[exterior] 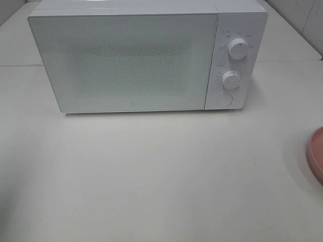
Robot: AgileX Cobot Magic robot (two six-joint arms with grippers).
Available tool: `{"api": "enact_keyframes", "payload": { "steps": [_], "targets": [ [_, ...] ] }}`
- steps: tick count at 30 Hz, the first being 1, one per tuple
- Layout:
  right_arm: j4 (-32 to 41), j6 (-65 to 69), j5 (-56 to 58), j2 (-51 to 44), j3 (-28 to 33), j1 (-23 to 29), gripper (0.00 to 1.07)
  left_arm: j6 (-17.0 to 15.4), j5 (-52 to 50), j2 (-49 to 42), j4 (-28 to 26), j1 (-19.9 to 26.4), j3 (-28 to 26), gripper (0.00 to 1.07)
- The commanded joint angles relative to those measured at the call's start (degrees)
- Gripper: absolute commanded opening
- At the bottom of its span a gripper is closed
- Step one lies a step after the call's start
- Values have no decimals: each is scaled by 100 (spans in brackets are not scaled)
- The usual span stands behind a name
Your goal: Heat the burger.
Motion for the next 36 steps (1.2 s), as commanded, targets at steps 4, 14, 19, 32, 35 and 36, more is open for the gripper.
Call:
{"api": "enact_keyframes", "payload": {
  "steps": [4, 14, 19, 32, 35, 36],
  "targets": [
    [6, -52, 34, -109, 11, -46, 98, 34, -321, -900, -120, 63, 390, 101],
    [6, -52, 34, -109, 11, -46, 98, -309, -1003, -2807, -361, 63, 1117, 101],
    [6, -52, 34, -109, 11, -46, 98, -413, -951, -3489, -286, 63, 1358, 101],
    [6, -52, 34, -109, 11, -46, 98, -894, -951, -5013, 17, 63, 1369, 101],
    [6, -52, 34, -109, 11, -46, 98, -894, -951, -5174, 23, 63, 1369, 101],
    [6, -52, 34, -109, 11, -46, 98, -894, -951, -5174, 23, 63, 1369, 101]
  ]
}}
